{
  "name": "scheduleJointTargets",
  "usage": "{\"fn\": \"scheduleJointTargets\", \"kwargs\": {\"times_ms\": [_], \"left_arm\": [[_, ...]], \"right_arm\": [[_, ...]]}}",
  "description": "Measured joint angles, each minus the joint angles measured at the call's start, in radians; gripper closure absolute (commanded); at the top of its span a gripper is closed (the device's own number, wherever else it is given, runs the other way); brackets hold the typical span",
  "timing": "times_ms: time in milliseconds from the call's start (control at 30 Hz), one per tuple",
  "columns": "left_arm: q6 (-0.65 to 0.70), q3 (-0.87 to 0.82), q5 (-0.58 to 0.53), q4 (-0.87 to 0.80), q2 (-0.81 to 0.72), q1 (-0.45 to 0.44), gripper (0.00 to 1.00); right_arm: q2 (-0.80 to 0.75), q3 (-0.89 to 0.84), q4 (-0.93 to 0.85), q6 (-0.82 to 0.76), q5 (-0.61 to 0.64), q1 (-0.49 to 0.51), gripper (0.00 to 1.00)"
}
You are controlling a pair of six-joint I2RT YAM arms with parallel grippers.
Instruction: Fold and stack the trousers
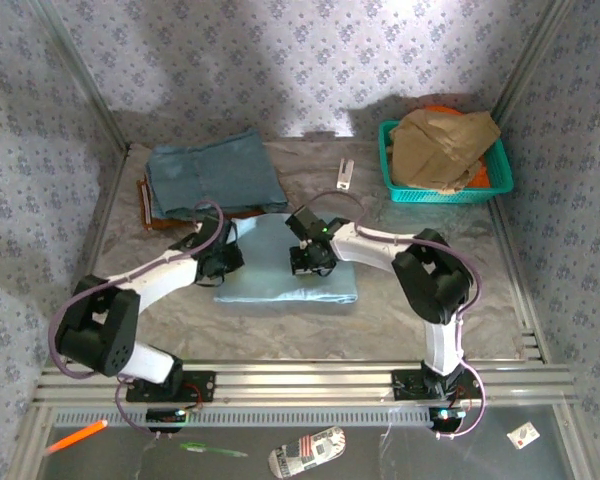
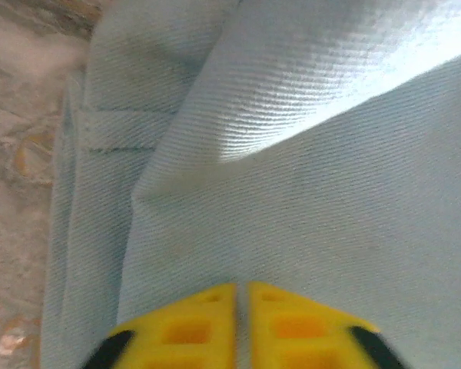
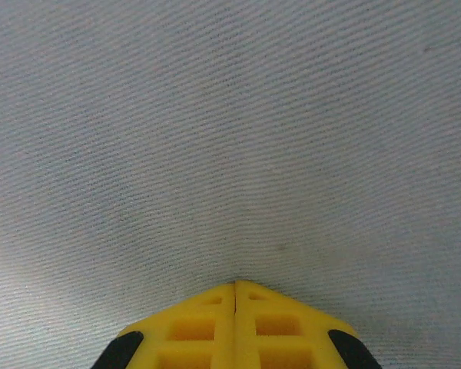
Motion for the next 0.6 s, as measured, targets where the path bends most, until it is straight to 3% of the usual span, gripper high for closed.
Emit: {"fn": "scheduleJointTargets", "kwargs": {"times_ms": [167, 300, 433, 533, 600], "left_arm": [[-0.024, -0.129, 0.0, 0.134, -0.045, -0.05, 1.0], [-0.089, -0.309, -0.012, 0.177, -0.247, -0.165, 1.0], [-0.141, -0.419, -0.053, 0.048, -0.539, -0.225, 1.0], [-0.142, -0.403, -0.096, -0.089, -0.744, -0.191, 1.0], [-0.125, -0.352, -0.097, -0.157, -0.802, -0.142, 1.0]], "right_arm": [[-0.084, -0.145, 0.101, 0.026, 0.023, 0.023, 1.0], [-0.168, -0.238, 0.093, 0.042, 0.031, 0.037, 1.0], [-0.2, -0.247, 0.019, 0.052, 0.05, 0.043, 1.0], [-0.206, -0.227, -0.035, 0.052, 0.062, 0.049, 0.99], [-0.214, -0.204, -0.074, 0.055, 0.07, 0.06, 0.99]]}}
